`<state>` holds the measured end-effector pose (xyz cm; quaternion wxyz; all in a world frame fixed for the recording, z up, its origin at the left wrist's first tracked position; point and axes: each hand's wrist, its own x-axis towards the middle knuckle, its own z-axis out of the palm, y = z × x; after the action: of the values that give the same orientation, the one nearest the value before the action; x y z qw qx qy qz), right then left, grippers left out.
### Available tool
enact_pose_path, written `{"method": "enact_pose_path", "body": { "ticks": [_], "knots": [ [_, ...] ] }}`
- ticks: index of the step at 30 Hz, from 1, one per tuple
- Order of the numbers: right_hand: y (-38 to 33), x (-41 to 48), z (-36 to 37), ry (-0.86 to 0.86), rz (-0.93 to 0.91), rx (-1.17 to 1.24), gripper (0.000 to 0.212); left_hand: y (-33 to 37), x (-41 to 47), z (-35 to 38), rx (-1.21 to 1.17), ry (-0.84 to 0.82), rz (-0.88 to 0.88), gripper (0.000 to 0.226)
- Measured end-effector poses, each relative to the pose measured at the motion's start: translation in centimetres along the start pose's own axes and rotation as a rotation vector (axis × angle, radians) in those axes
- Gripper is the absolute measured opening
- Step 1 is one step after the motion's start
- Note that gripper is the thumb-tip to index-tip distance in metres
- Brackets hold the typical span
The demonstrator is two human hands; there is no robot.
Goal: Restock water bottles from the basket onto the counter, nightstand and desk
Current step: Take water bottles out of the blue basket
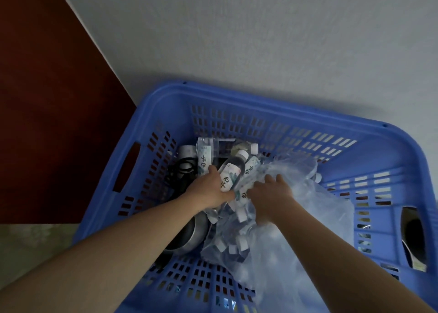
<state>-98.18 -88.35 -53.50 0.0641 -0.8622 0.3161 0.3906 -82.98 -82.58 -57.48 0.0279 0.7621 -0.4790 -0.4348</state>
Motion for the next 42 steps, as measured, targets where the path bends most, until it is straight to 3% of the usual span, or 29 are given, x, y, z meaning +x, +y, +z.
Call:
{"method": "enact_pose_path", "body": {
  "ticks": [7,12,16,19,26,30,36,39,42],
  "knots": [
    [0.5,-1.0,-1.3,0.276,0.168,0.431,0.063,0.7,-2.3,-2.9,-0.085,0.215,0.033,0.057],
    [1.9,-2.3,-4.5,0.537,0.37,1.249,0.058,2.2,-4.8,-6.6,-0.238,0.36,0.165,0.054],
    [2.2,-4.5,-9.3,0.754,0.196,1.678,0.038,4.4,-7.1,-10.1,-0.399,0.465,0.195,0.055],
    [2.5,-7.1,-14.4,0.866,0.003,1.799,0.024,6.0,-9.8,-13.1,-0.569,0.575,0.223,0.057],
    [1.5,-14.8,-25.2,0.807,-0.337,2.19,0.036,8.1,-19.8,-22.2,-0.806,0.679,0.426,0.063],
    [-0.8,-19.5,-31.1,0.679,-0.519,2.175,0.039,8.3,-26.2,-26.2,-0.694,0.815,0.502,0.063],
    [-6.4,-26.1,-39.4,0.496,-0.769,2.036,0.017,6.2,-34.9,-31.8,-0.667,1.027,0.546,0.056],
    [-10.3,-28.5,-42.8,0.557,-0.845,1.889,0.017,3.1,-38.9,-34.8,-0.669,1.072,0.552,0.05],
    [-15.2,-30.3,-45.9,0.656,-0.893,1.747,0.038,-0.5,-42.4,-37.2,-0.696,1.1,0.606,0.041]
  ]
}}
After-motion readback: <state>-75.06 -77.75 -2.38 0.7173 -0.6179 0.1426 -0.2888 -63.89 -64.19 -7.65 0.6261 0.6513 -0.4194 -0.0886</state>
